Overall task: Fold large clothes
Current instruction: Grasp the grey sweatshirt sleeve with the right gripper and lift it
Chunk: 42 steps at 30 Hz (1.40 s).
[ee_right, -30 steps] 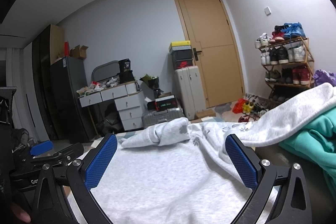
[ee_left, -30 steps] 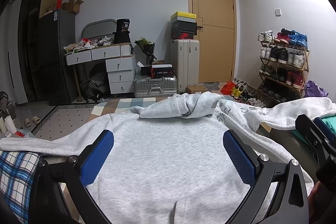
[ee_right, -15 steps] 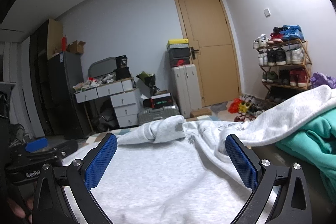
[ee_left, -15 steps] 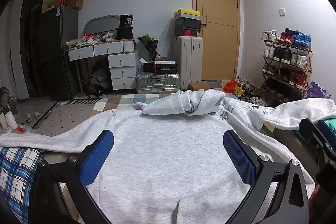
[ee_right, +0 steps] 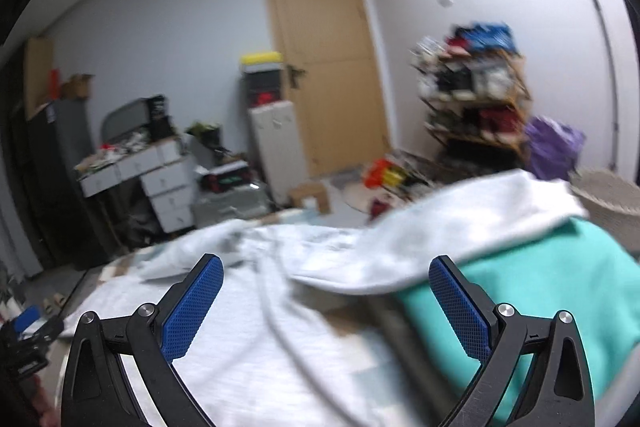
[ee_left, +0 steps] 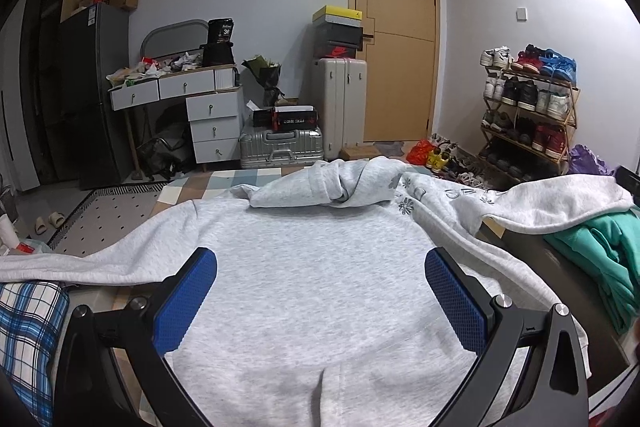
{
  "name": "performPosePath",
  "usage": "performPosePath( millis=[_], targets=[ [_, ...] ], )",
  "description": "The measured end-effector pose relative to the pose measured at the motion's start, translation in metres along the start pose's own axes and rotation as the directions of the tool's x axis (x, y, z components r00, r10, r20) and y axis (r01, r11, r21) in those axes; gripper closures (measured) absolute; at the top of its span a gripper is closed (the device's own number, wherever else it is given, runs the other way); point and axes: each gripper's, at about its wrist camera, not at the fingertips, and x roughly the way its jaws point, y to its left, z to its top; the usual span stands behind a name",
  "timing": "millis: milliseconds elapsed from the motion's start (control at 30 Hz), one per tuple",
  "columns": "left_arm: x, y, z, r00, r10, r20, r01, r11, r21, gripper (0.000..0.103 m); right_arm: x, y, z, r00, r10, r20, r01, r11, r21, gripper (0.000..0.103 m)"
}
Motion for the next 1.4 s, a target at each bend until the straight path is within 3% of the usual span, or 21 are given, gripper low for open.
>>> performPosePath(
  millis=[167, 233, 367, 433, 533, 667, 700, 833, 1067, 1233, 1300, 1400],
  targets=[
    [0.006, -0.004, -0.001, 0.999, -0.022, -0.035, 0.022, 1.000, -0.010, 0.001, 0.012, -0.100, 0.018, 0.985, -0.112, -0.132, 0.138, 0.967, 0.213, 0.000],
    [0.008, -0.007, -0.001, 0.999, -0.026, -0.047, 0.026, 1.000, -0.005, 0.001, 0.021, -0.135, 0.025, 0.978, -0.107, -0.179, 0.159, 0.939, 0.305, 0.001],
    [0.009, -0.013, -0.001, 0.998, -0.022, -0.053, 0.023, 1.000, 0.017, 0.001, 0.045, -0.166, 0.040, 0.964, -0.114, -0.241, 0.197, 0.914, 0.354, 0.014],
    [0.011, -0.015, -0.002, 0.998, -0.015, -0.058, 0.017, 0.999, 0.027, 0.001, 0.058, -0.173, 0.047, 0.959, -0.121, -0.257, 0.211, 0.910, 0.358, 0.014],
    [0.014, -0.016, -0.002, 0.997, -0.008, -0.071, 0.011, 0.999, 0.038, 0.001, 0.074, -0.169, 0.057, 0.945, -0.185, -0.270, 0.266, 0.915, 0.303, 0.021],
    [0.019, -0.016, -0.004, 0.997, 0.007, -0.083, -0.003, 0.999, 0.050, 0.001, 0.097, -0.160, 0.067, 0.892, -0.325, -0.313, 0.382, 0.913, 0.142, 0.075],
    [0.019, -0.016, -0.004, 0.996, 0.011, -0.086, -0.006, 0.999, 0.050, 0.001, 0.102, -0.157, 0.072, 0.887, -0.342, -0.311, 0.393, 0.912, 0.117, 0.083],
    [0.022, -0.017, -0.006, 0.995, 0.027, -0.095, -0.021, 0.998, 0.062, 0.001, 0.109, -0.158, 0.096, 0.887, -0.377, -0.268, 0.412, 0.907, 0.085, 0.087],
    [0.023, -0.016, -0.010, 0.994, 0.067, -0.083, -0.058, 0.993, 0.106, 0.001, 0.118, -0.125, 0.179, 0.846, -0.515, -0.138, 0.507, 0.857, -0.090, 0.088],
    [0.025, -0.006, -0.011, 0.991, 0.106, -0.080, -0.094, 0.987, 0.133, 0.001, 0.122, -0.095, 0.215, 0.814, -0.581, -0.011, 0.569, 0.801, -0.185, 0.088],
    [0.025, 0.001, -0.011, 0.990, 0.120, -0.077, -0.109, 0.985, 0.132, 0.001, 0.130, -0.090, 0.222, 0.809, -0.588, -0.003, 0.576, 0.794, -0.194, 0.088],
    [0.024, 0.013, -0.009, 0.988, 0.141, -0.067, -0.133, 0.984, 0.116, 0.001, 0.135, -0.074, 0.221, 0.831, -0.556, 0.018, 0.548, 0.813, -0.198, 0.088]
  ],
)
